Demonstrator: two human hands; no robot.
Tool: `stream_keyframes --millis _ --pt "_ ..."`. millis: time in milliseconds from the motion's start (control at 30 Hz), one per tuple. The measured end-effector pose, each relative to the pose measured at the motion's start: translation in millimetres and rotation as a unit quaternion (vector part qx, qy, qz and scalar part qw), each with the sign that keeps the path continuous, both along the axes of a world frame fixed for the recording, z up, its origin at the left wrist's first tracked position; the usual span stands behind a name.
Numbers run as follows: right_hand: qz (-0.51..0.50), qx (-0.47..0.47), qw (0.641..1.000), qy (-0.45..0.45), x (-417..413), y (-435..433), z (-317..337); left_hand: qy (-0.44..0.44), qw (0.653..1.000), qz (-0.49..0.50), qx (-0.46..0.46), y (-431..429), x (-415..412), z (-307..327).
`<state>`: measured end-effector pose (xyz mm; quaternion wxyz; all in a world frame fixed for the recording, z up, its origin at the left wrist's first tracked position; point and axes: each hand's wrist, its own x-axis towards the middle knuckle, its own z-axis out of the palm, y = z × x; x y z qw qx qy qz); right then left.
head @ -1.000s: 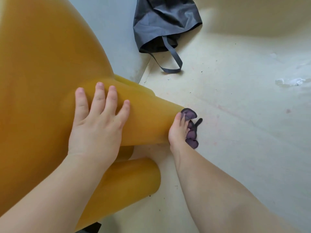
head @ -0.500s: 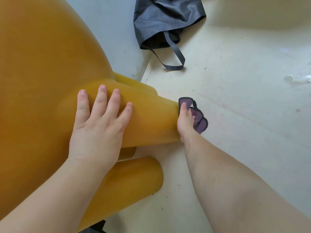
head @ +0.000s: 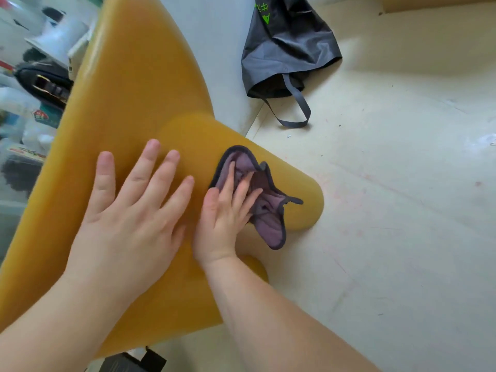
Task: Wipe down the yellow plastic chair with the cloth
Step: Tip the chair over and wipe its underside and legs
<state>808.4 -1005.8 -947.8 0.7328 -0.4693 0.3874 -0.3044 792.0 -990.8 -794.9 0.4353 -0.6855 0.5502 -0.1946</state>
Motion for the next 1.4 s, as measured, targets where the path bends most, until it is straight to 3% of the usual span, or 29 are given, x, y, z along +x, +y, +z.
stream_keyframes --millis 100,233,300,433,500,700,900,1100,1167,1300,1400 --pt "-0.04 0.034 0.996 0.076 9.7 -16.0 -33.6 -0.016 1.0 0.009 0.022 36.7 -10.5 12.2" --pt "-0.04 0.155 0.985 0.07 10.2 -16.2 -40.7 -0.042 0.998 -0.014 -0.035 60.7 -12.5 30.1" --pt "-0.007 0.131 0.99 0.04 6.2 4.7 -16.8 -0.048 0.997 -0.023 -0.062 69.6 -11.7 36.1" --pt "0.049 -0.003 0.996 -0.08 -1.5 62.9 41.5 -0.037 0.994 -0.036 -0.092 86.7 -10.0 29.7" --pt "0.035 0.006 0.994 -0.104 3.4 66.9 47.2 -0.031 0.993 -0.043 -0.102 90.6 -7.7 24.1" --pt "-0.057 0.22 0.972 0.054 25.3 5.8 -34.1 -0.058 0.991 -0.037 -0.112 85.4 -7.6 12.4" --pt "-0.069 0.397 0.915 0.035 10.9 -9.6 -81.3 -0.093 0.995 0.005 -0.034 65.9 -21.8 -6.6" --pt "-0.008 0.235 0.97 -0.054 13.5 27.0 -18.6 -0.086 0.99 0.098 0.061 32.1 -21.8 -37.0" --pt "-0.015 0.218 0.976 -0.027 16.4 16.9 -33.5 -0.071 0.988 0.107 0.084 25.4 -15.4 -49.8" --pt "-0.062 0.266 0.961 0.05 18.6 -19.5 -97.1 -0.066 0.992 0.086 0.067 24.1 3.1 -64.9" --pt "-0.058 0.373 0.925 0.048 13.6 -30.7 -146.7 -0.055 0.994 0.075 0.059 25.2 4.8 -68.4"
